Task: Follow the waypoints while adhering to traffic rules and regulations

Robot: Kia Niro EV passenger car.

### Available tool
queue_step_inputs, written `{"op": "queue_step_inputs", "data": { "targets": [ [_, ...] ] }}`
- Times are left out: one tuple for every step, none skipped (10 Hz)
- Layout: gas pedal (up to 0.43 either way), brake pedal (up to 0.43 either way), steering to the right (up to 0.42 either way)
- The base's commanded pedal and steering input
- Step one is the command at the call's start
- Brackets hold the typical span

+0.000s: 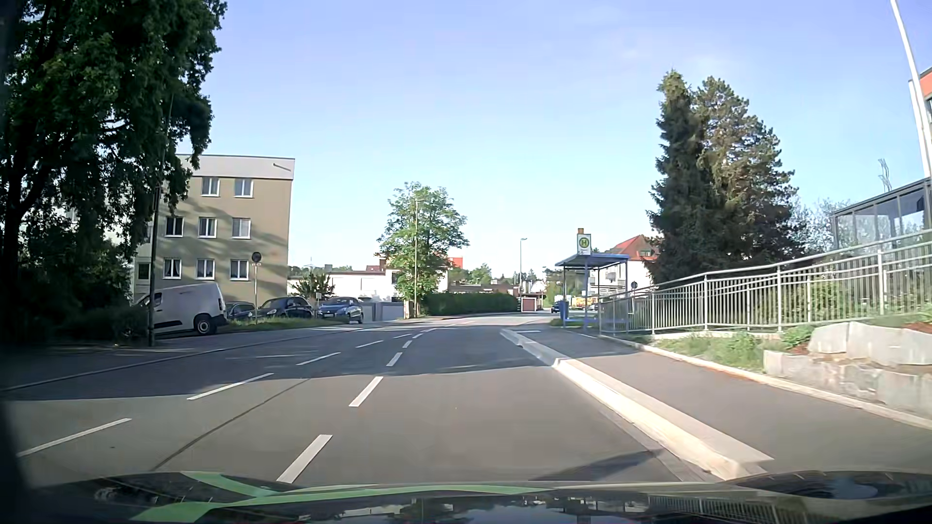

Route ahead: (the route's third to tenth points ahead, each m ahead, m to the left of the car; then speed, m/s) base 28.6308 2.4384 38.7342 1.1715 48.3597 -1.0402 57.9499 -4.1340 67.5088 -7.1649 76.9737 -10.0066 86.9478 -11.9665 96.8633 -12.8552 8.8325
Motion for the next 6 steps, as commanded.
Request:
{"op": "queue_step_inputs", "data": {
  "targets": [
    [0.157, 0.0, -0.058],
    [0.157, 0.0, -0.055],
    [0.157, 0.0, -0.052],
    [0.157, 0.0, -0.049],
    [0.157, 0.0, -0.043],
    [0.157, 0.0, -0.035]
  ]
}}
